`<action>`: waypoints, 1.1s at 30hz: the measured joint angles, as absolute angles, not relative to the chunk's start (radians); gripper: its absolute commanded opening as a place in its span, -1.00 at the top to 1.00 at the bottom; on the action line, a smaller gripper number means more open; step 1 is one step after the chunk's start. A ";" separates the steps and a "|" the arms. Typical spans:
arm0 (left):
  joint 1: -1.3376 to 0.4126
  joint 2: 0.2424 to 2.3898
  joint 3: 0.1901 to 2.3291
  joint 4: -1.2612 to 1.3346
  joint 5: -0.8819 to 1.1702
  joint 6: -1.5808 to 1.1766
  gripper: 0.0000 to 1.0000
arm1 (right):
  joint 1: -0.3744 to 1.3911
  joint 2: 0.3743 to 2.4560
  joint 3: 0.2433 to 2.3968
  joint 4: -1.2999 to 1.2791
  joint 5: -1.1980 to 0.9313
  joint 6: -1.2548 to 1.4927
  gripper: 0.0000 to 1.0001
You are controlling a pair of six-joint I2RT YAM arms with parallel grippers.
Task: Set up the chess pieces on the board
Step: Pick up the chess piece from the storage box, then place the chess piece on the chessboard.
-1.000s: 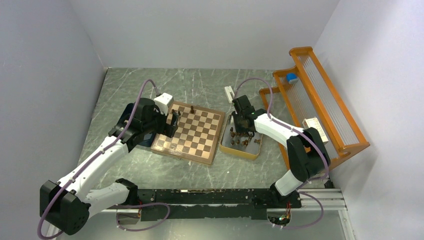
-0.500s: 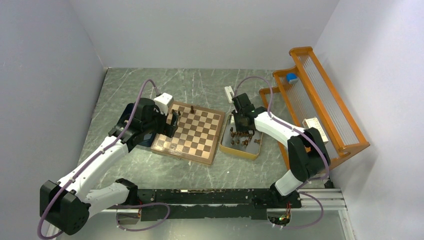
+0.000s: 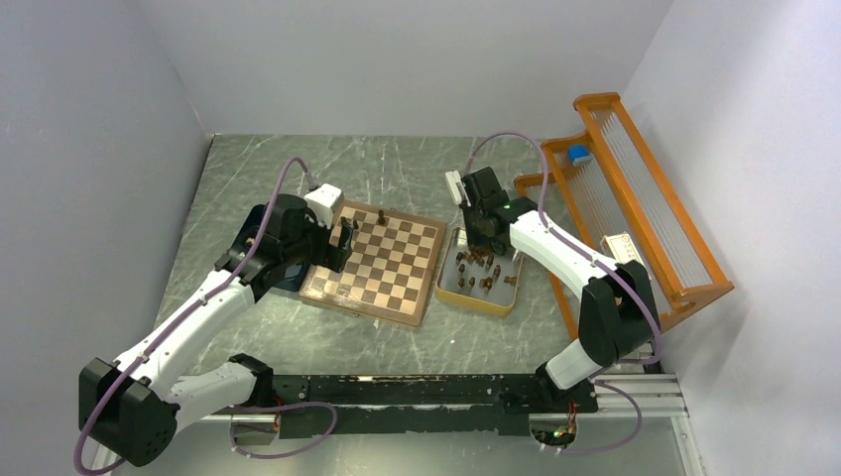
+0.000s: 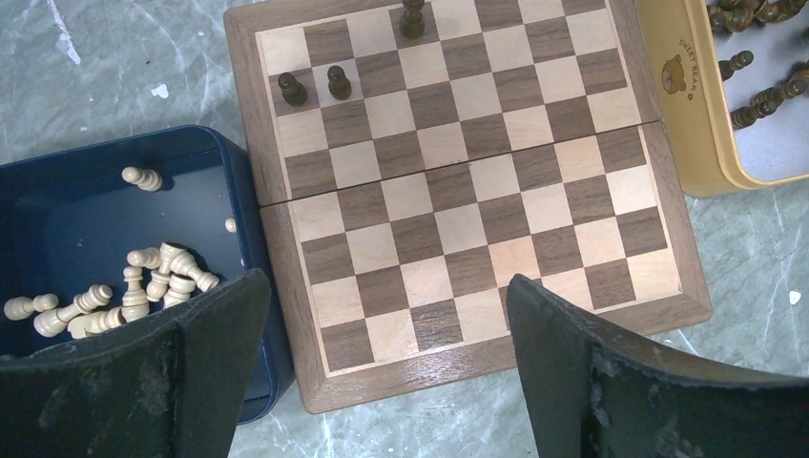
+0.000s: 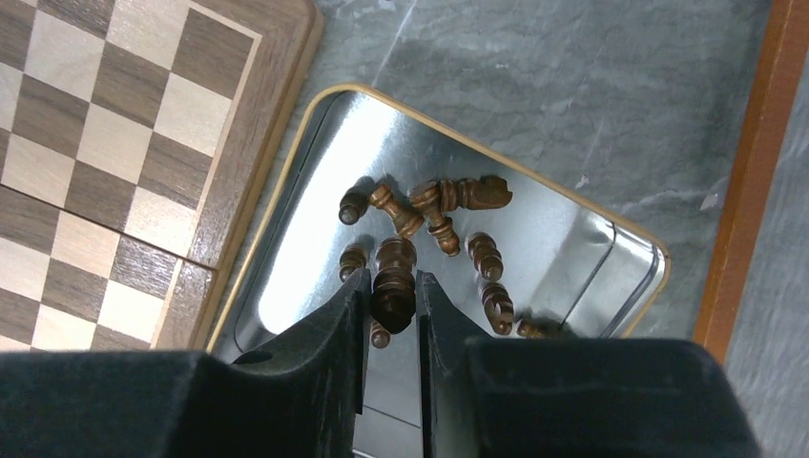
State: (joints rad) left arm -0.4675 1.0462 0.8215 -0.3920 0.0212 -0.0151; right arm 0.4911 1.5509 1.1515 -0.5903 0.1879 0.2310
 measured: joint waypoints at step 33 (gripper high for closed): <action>-0.467 0.768 0.814 -0.393 -0.310 -0.112 -0.96 | 0.760 2.077 1.743 -0.591 0.210 0.234 0.78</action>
State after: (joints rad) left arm -0.4675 0.7681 0.8139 -0.3935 -0.3103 -0.1123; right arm 0.7601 2.0773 1.7432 -0.5911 0.2104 0.2337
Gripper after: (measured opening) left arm 0.979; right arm 0.233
